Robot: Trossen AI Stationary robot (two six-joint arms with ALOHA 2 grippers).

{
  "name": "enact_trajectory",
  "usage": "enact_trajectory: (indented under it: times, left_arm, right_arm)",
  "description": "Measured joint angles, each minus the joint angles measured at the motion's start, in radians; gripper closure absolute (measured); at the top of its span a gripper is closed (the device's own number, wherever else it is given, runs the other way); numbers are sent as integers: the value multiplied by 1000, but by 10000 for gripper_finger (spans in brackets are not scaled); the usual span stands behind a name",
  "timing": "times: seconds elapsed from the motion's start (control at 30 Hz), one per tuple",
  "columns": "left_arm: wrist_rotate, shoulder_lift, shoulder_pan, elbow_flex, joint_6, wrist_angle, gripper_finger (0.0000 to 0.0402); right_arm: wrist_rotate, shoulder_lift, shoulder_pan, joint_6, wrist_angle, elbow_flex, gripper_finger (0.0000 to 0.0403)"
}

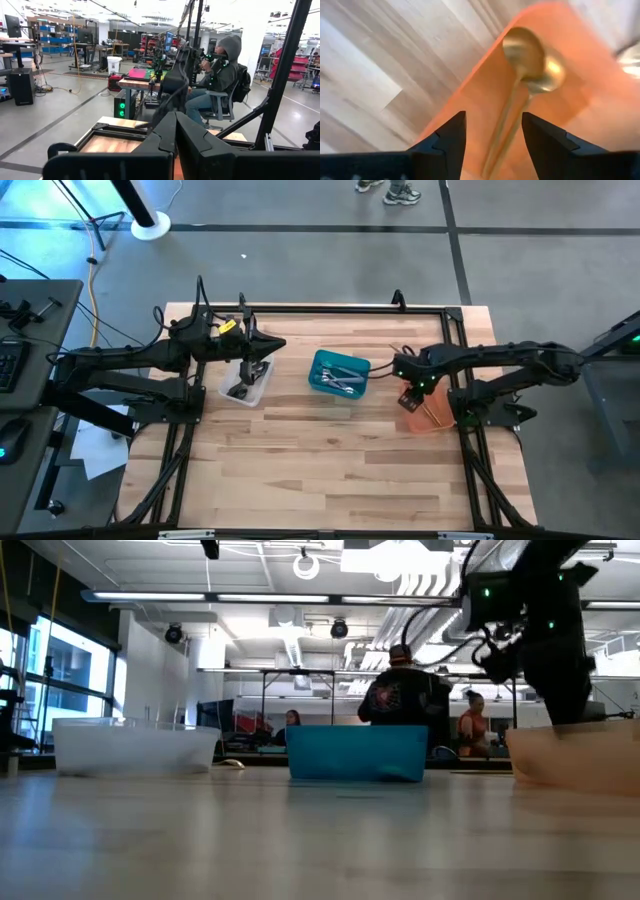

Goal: Sort silverware by color (type)
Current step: Put the gold spoon into the orange bin

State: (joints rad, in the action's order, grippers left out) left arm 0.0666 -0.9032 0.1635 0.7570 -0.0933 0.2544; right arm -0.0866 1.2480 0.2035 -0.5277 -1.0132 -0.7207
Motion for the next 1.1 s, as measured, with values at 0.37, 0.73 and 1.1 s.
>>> enact_trajectory:
  times: [0.37, 0.73, 1.1]
  left_arm:
    - [0, 0, 0, 0, 0, 0, 401]
    - [0, 0, 0, 0, -34, 0, 402]
    - [0, 0, 0, 0, -62, 1, 402]
  right_arm:
    - [197, -176, 0, 91, -232, -317, 226]
    - [283, -422, 0, 158, 372, -321, 226]
    - [-2, -335, -2, 528, 976, -187, 226]
